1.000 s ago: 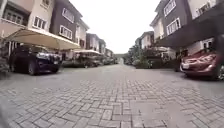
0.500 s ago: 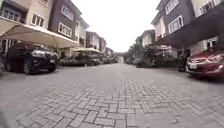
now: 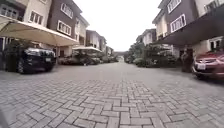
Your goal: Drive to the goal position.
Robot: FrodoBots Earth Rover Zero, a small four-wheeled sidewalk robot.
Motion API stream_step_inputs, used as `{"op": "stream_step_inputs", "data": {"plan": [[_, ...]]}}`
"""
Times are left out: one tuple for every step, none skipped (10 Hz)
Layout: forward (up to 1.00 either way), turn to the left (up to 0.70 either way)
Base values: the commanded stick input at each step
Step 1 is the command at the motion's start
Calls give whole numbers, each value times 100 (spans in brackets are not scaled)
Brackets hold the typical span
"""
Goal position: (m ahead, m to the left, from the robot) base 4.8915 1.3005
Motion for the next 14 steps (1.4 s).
{"op": "stream_step_inputs", "data": {"plan": [[70, 0], [70, 0], [70, 0], [70, 0], [70, 0], [70, 0], [70, 0], [70, 0], [70, 0], [70, 0], [70, 0], [70, 0], [70, 0], [70, 0]]}}
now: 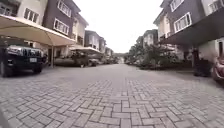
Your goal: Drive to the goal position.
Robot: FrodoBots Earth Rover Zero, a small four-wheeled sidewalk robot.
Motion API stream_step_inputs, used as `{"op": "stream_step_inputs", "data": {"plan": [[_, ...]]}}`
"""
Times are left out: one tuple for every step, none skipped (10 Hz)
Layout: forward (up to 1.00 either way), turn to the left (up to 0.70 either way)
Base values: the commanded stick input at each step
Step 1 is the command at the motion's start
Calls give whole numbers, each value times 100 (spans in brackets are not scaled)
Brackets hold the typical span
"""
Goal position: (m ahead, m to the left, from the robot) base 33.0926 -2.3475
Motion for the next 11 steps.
{"op": "stream_step_inputs", "data": {"plan": [[70, 0], [70, 0], [70, 0], [70, 0], [70, 0], [70, 0], [70, 0], [70, 0], [70, 0], [70, 0], [70, 0]]}}
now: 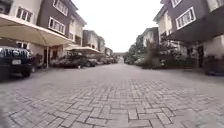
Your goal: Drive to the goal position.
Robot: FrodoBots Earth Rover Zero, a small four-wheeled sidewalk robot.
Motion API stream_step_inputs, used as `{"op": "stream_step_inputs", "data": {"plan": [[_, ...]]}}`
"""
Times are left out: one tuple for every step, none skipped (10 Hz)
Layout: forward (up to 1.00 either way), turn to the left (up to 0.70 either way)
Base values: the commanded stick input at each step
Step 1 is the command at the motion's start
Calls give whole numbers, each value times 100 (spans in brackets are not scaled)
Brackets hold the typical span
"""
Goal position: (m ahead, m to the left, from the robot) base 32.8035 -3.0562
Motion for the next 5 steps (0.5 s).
{"op": "stream_step_inputs", "data": {"plan": [[70, 0], [70, 0], [70, 0], [70, 0], [70, 0]]}}
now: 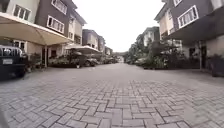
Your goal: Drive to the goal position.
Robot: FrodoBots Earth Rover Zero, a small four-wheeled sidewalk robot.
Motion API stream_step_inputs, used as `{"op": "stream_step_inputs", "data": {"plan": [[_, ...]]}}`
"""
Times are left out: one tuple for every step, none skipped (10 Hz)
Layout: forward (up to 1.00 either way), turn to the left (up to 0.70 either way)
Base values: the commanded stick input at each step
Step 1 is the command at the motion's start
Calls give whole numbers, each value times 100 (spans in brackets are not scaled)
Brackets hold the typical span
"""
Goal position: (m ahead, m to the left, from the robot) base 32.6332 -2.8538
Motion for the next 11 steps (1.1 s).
{"op": "stream_step_inputs", "data": {"plan": [[70, 0], [70, 0], [70, 0], [70, 0], [70, 0], [70, 0], [70, 0], [70, 0], [70, 0], [70, 0], [70, 0]]}}
